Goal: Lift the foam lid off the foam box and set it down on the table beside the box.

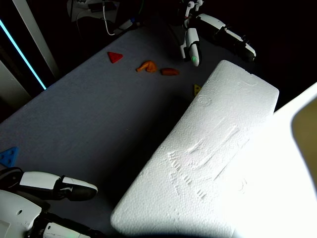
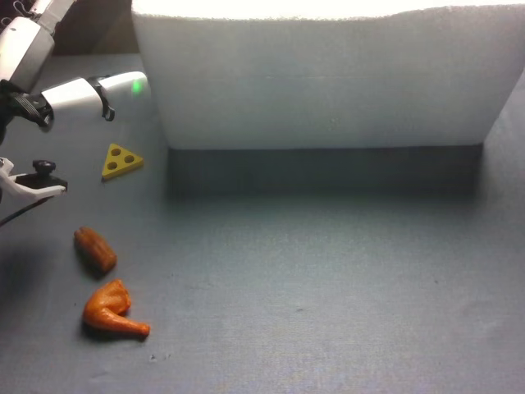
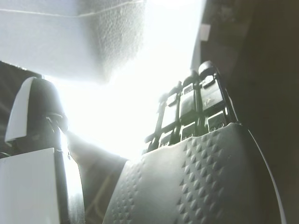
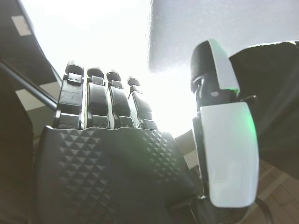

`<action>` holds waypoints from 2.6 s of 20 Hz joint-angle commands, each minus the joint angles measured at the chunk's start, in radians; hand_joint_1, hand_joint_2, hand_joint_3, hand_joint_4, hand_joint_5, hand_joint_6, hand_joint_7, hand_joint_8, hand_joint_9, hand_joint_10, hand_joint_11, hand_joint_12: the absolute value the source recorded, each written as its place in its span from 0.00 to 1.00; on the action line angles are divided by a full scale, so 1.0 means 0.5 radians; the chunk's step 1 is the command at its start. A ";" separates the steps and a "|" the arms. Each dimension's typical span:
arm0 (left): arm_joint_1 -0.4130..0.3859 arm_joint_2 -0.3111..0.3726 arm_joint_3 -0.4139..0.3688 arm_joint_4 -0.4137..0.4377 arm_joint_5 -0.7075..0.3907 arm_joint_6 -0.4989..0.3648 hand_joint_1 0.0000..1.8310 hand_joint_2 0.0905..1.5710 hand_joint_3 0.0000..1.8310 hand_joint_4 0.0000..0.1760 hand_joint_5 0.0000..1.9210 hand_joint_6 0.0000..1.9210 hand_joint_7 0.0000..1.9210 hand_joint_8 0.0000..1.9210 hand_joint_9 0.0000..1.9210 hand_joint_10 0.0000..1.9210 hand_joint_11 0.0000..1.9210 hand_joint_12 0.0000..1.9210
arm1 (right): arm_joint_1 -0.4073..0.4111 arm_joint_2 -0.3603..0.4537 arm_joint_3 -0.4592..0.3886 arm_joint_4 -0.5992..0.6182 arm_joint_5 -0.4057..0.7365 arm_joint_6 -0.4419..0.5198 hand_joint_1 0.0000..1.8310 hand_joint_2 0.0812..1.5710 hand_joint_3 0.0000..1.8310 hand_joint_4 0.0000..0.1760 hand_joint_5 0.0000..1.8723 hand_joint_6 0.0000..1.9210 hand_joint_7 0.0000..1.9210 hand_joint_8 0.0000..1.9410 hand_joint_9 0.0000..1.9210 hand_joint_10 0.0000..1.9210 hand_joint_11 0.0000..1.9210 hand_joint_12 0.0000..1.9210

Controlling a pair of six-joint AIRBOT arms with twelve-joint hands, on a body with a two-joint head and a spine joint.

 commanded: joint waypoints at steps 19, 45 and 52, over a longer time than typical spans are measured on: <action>-0.138 -0.133 0.217 0.080 0.103 -0.084 0.47 0.63 0.00 0.19 0.00 0.00 0.00 0.00 0.00 0.00 0.00 0.00 | 0.136 -0.085 0.222 0.094 -0.130 -0.027 0.47 0.72 0.00 0.00 0.00 0.00 0.00 0.00 0.00 0.00 0.00 0.00; -0.197 -0.183 0.285 0.130 0.169 -0.110 0.44 0.64 0.00 0.13 0.00 0.00 0.00 0.00 0.00 0.00 0.00 0.00 | 0.197 -0.106 0.213 -0.060 -0.152 -0.001 0.44 0.71 0.00 0.00 0.00 0.00 0.00 0.00 0.00 0.00 0.00 0.00; -0.195 -0.165 0.261 0.142 0.136 -0.108 0.42 0.63 0.00 0.17 0.00 0.00 0.00 0.00 0.00 0.00 0.00 0.00 | 0.197 -0.089 0.177 -0.056 -0.129 -0.001 0.42 0.68 0.00 0.00 0.00 0.00 0.00 0.00 0.00 0.00 0.00 0.00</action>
